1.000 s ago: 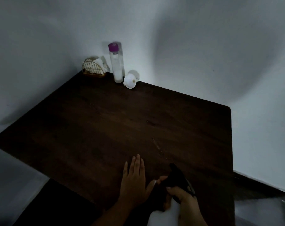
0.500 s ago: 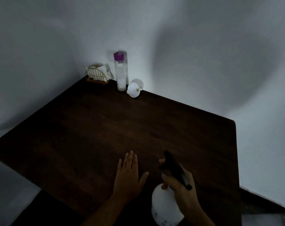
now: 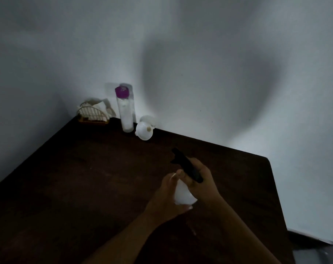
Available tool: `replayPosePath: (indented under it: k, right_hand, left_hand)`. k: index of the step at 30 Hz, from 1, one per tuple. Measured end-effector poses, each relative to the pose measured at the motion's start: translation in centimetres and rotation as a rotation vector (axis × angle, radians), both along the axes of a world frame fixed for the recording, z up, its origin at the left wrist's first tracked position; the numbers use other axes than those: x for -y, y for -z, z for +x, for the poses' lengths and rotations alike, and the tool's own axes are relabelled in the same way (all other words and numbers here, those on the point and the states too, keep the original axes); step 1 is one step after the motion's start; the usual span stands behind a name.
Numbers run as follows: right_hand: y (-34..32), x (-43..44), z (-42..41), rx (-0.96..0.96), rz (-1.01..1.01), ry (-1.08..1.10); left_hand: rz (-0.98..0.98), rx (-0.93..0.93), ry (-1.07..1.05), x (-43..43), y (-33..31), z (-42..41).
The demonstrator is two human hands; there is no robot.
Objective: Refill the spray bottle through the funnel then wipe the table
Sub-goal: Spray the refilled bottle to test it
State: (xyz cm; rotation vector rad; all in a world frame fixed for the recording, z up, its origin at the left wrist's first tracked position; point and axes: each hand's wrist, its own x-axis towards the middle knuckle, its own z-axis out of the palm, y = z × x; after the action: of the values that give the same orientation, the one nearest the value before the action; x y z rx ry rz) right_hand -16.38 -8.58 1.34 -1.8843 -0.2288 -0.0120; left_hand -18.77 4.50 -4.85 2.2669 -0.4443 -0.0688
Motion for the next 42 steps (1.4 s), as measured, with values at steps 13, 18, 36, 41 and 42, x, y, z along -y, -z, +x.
replayPosePath:
  k: [13, 18, 36, 41, 42]
  right_hand:
    - [3.5, -1.1, 10.5, -0.056, -0.026, 0.449]
    - [5.6, -1.5, 12.6, -0.116, -0.167, 0.524]
    - [8.3, 0.9, 13.1, -0.346, -0.850, 0.287]
    - [7.3, -3.6, 9.7, -0.369, -0.633, 0.384]
    - [7.2, -4.5, 9.1, -0.391, -0.620, 0.348]
  left_hand:
    - [-0.007, -0.043, -0.112, 1.9, 2.7, 15.0]
    - [-0.050, 0.040, -0.094, 3.2, 4.1, 18.3]
    - [0.215, -0.250, 0.124, 0.3, 2.5, 18.7]
    - [0.291, -0.181, 0.007, -4.4, 1.5, 15.0]
    - [0.299, -0.181, -0.027, -5.5, 1.4, 14.2]
